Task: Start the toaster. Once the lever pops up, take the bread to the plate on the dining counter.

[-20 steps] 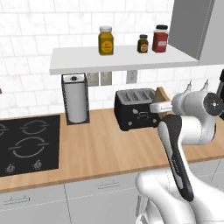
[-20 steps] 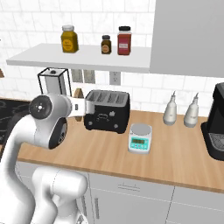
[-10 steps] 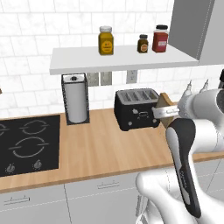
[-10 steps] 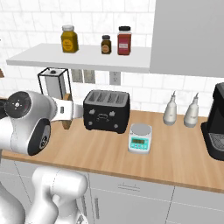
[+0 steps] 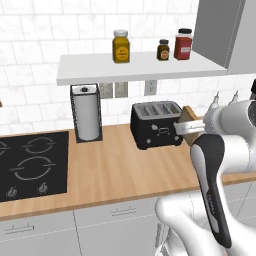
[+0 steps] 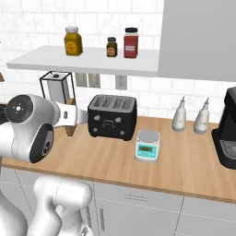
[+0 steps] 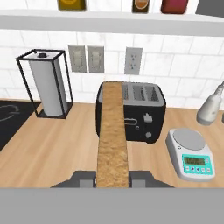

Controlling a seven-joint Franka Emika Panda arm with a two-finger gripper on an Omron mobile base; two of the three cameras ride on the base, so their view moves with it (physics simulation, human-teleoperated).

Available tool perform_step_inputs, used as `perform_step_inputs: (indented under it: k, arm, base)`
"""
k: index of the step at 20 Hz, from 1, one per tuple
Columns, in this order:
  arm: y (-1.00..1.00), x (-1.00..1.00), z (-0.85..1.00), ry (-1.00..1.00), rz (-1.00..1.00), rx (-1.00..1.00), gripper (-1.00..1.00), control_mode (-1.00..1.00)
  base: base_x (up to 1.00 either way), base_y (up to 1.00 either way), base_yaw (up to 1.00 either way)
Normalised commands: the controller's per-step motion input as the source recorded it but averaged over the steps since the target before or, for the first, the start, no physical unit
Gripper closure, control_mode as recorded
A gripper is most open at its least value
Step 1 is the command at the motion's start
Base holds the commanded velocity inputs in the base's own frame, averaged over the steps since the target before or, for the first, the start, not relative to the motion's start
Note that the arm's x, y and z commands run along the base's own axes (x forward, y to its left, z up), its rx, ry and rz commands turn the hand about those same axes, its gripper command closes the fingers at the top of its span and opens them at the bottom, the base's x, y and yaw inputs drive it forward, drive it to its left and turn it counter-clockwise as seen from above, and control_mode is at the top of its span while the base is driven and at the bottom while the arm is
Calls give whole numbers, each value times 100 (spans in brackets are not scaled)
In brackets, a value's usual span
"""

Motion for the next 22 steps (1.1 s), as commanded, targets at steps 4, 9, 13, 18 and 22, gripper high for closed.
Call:
perform_step_inputs:
  k: [4,9,13,18,22]
  arm:
    - [0,-18,0,0,0,0,100,-100]
    - [0,0,0,0,0,0,100,100]
    - [0,0,0,0,0,0,100,100]
    - [0,0,0,0,0,0,100,100]
    - [0,0,0,0,0,0,100,100]
  base:
    - [0,0,0]
    - [-60,0,5]
    - [-36,0,40]
    - [-39,0,80]
    - [-27,0,100]
